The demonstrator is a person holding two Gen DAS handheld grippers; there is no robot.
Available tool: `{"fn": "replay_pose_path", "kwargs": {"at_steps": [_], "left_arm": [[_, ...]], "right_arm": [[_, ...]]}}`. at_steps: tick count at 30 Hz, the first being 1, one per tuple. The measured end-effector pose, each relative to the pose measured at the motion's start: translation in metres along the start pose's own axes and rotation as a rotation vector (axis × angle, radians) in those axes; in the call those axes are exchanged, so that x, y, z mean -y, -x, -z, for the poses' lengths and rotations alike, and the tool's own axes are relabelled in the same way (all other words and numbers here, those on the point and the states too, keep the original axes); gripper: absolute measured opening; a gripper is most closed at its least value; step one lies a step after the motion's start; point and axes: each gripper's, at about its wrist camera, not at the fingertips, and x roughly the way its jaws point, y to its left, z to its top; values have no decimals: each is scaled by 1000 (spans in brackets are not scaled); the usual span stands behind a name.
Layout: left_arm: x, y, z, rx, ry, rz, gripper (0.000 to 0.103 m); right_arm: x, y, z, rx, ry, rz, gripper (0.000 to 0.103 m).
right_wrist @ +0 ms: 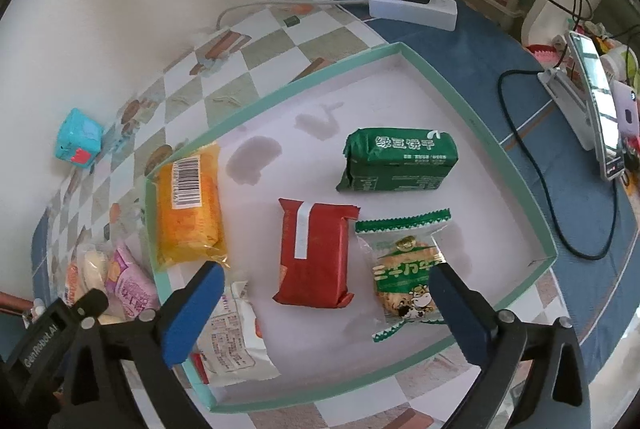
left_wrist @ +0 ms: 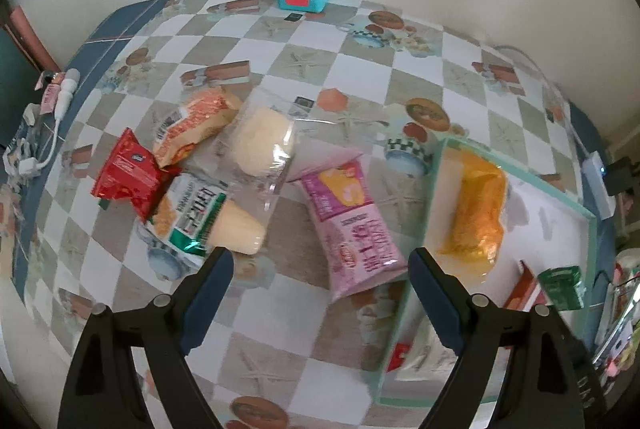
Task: Organize snacks
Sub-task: 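Withdraw both tools from the tray back over the snack pile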
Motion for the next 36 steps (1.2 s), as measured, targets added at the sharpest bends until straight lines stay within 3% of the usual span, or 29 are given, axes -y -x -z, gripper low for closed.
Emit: {"fn": "replay_pose_path", "kwargs": {"at_steps": [15, 27, 36], "left_arm": [[-67, 16, -8, 37, 127, 5, 89], [-147, 24, -21, 71, 272, -20, 89], [-208, 17, -24, 60, 393, -21, 89]], "right_arm": [[-32, 11, 7, 70, 115, -69, 103], [-60, 21, 16, 142, 181, -143, 103], [-107, 32, 31, 201, 333, -91, 103]]}}
